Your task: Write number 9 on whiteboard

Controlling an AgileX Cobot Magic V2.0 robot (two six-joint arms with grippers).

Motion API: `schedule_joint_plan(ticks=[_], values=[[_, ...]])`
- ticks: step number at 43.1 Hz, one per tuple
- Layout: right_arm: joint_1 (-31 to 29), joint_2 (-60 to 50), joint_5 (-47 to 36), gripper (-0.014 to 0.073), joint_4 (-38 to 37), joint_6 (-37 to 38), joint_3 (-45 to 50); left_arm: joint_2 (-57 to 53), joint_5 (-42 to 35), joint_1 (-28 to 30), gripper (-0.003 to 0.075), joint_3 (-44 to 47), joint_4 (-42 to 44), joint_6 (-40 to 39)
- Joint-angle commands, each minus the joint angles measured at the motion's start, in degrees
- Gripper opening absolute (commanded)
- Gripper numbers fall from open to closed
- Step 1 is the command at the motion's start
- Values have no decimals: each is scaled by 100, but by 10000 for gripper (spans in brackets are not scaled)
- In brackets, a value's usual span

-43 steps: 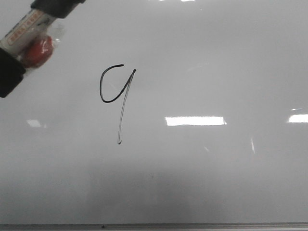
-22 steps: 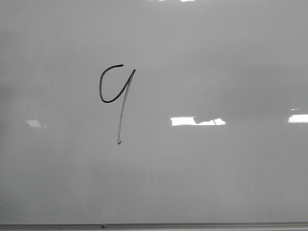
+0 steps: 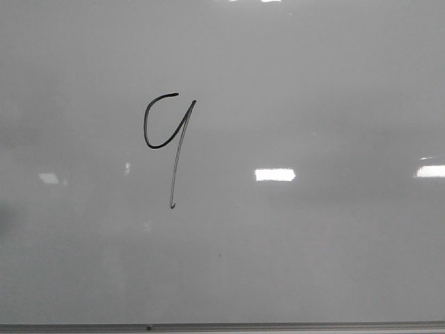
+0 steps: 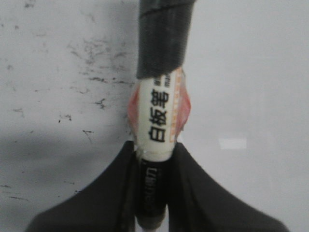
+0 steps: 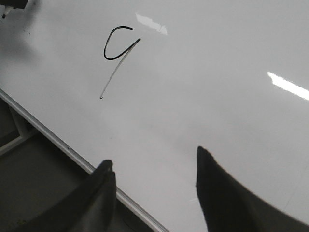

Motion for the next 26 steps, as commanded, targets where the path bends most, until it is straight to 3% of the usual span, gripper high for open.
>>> schedule_joint_plan(ticks=[1, 11, 21, 26], values=[[-42, 19, -364, 409, 165, 13, -142, 160, -557, 21, -19, -156, -72, -60], [-42, 19, -364, 409, 165, 13, -142, 494, -808, 21, -11, -156, -72, -60], [-42, 19, -364, 409, 165, 13, -142, 532, -818, 21, 139, -156, -7, -60], [-42, 19, -359, 409, 169, 13, -142, 544, -829, 21, 169, -156, -7, -60]])
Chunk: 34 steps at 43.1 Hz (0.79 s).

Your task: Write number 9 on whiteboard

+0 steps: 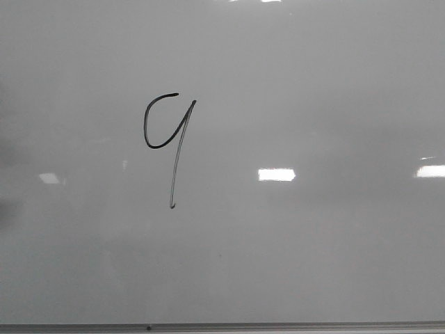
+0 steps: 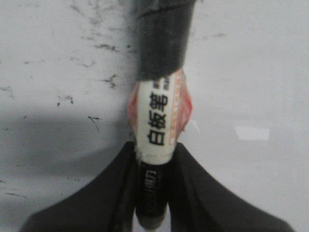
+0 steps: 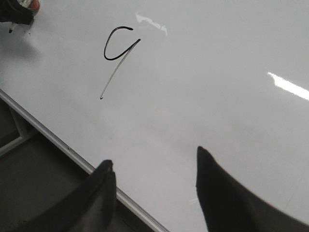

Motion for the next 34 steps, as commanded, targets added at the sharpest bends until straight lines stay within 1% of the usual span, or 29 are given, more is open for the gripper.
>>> schedule_joint_plan(ticks=[1, 10, 13, 19, 22, 25, 31, 34], values=[[-42, 19, -359, 409, 169, 13, -142, -138, -385, 21, 174, -146, 24, -60], [-42, 19, -339, 409, 169, 13, -142, -138, -405, 21, 243, -146, 46, -60], [-42, 19, -334, 409, 169, 13, -142, -138, -405, 21, 286, -146, 46, -60], [-42, 19, -334, 409, 169, 13, -142, -149, -405, 21, 410, -146, 46, -60], [-42, 19, -334, 409, 169, 13, -142, -243, -350, 21, 456, -146, 46, -49], [-42, 19, -334, 409, 169, 13, -142, -481, -144, 21, 465, -146, 107, 2], [-42, 19, -341, 409, 169, 13, -142, -1355, 353, 21, 463, -146, 465, 2], [-42, 19, -341, 409, 169, 13, -142, -1857, 598, 21, 439, -135, 479, 2]])
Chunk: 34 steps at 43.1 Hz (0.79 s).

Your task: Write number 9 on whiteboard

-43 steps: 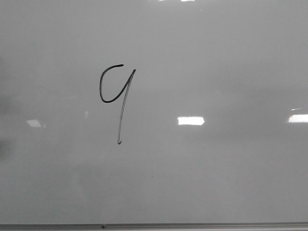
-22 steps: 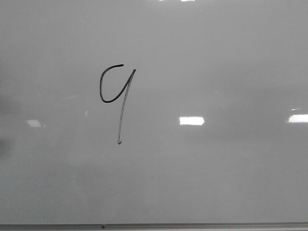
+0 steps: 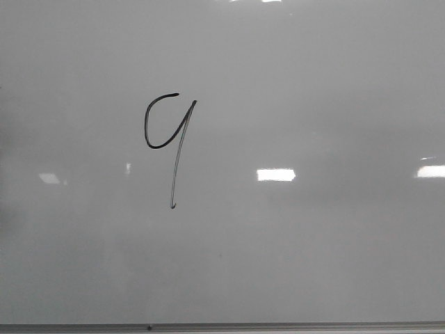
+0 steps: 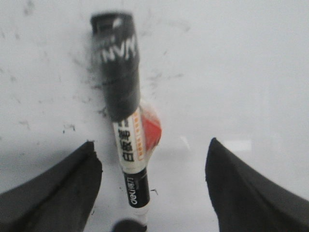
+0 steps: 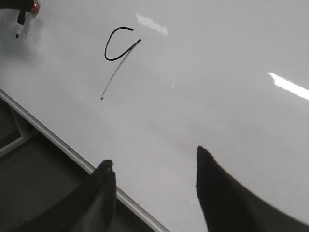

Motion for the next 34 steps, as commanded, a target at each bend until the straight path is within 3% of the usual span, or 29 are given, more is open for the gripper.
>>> schedule_joint_plan(ticks=[1, 9, 17, 20, 24, 34], values=[[-42, 19, -341, 409, 159, 13, -142, -890, 35, 21, 425, -124, 99, 2], [-42, 19, -346, 372, 200, 13, -142, -2313, 984, 21, 227, -113, 190, 2], [-42, 19, -384, 118, 228, 13, -142, -3256, 1877, 21, -22, -103, 344, 2], [-42, 19, -384, 8, 228, 13, -142, -3576, 1919, 21, -19, -41, 342, 2], [-42, 19, -384, -76, 228, 13, -142, -3942, 1919, 21, -19, 121, 342, 2], [-42, 19, -379, -71, 228, 13, -142, -5206, 1919, 21, -19, 716, 305, 2]])
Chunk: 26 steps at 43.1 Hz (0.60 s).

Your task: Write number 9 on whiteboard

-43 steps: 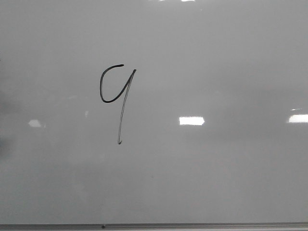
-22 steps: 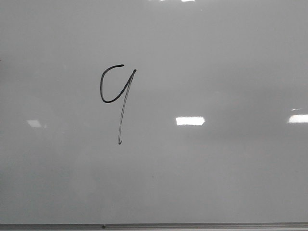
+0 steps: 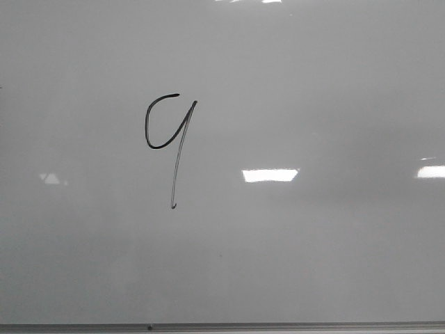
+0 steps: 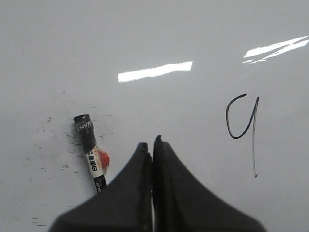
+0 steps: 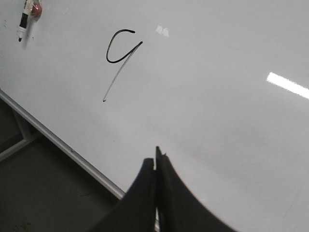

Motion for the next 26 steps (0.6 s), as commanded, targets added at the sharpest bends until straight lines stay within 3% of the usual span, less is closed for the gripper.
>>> schedule_joint_plan(ticks=[1, 10, 26], values=[[-42, 19, -379, -71, 157, 1, -142, -550, -360, 21, -19, 36, -105, 2], [-42, 19, -379, -71, 157, 1, -142, -1435, -381, 21, -19, 114, -105, 2], [-42, 19, -379, -71, 157, 1, -142, -1519, -407, 21, -19, 114, -105, 2]])
